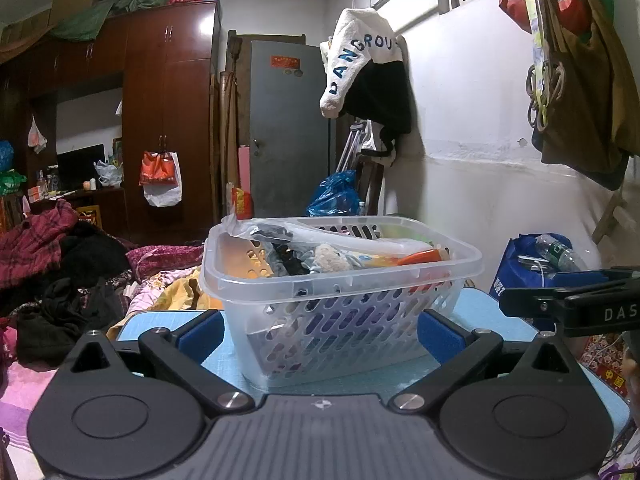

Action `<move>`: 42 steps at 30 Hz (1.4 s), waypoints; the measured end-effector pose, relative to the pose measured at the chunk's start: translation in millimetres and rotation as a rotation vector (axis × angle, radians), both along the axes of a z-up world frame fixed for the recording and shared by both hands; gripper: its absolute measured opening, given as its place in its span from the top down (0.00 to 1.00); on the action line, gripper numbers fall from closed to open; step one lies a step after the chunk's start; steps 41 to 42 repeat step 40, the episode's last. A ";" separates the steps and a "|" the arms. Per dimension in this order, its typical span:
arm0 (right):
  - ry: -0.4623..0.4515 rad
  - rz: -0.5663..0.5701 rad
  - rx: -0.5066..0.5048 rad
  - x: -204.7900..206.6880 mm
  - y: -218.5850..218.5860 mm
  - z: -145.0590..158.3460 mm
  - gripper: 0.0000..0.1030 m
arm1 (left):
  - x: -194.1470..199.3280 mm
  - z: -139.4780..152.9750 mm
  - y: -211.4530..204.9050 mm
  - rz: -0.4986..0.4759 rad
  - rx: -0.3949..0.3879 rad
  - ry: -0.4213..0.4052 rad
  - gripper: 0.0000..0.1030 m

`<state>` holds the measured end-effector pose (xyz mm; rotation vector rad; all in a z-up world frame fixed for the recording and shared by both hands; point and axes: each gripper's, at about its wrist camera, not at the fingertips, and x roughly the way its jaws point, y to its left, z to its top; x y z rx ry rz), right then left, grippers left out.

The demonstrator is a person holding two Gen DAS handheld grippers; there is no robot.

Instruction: Organize objects

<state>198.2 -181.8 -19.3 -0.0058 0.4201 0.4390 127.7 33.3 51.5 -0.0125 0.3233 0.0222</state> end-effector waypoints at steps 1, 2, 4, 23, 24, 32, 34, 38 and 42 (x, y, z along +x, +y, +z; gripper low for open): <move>0.000 0.000 0.000 0.1 -0.1 0.0 0.00 | 0.0 0.0 0.1 0.000 -0.001 0.000 0.00; 0.001 0.000 0.001 0.1 -0.2 0.0 0.00 | 0.1 0.0 -0.2 0.000 0.000 0.000 0.00; 0.001 0.002 0.001 0.0 -0.2 0.1 0.00 | 0.1 -0.2 -0.3 0.001 0.001 0.002 0.00; -0.004 0.002 -0.003 -1.2 0.9 -0.1 0.00 | 1.4 -0.5 -0.8 0.004 0.003 0.006 0.00; -0.004 0.001 -0.003 -1.2 0.9 -0.1 0.00 | 1.6 -0.3 -1.6 0.006 0.007 0.006 0.00; -0.002 0.001 -0.004 -1.1 0.3 -0.1 0.00 | 0.2 0.3 -4.6 0.019 0.028 -0.003 0.00; -0.002 0.000 -0.005 -1.3 -0.1 0.3 0.00 | -1.3 0.8 -6.3 0.023 0.039 -0.011 0.00; -0.002 0.003 -0.006 -1.9 -0.1 0.6 0.00 | -3.3 1.5 -8.4 0.014 0.042 -0.017 0.00; -0.004 0.006 -0.010 -2.9 0.7 0.7 0.00 | -3.5 1.7 -10.9 0.012 0.040 -0.018 0.00</move>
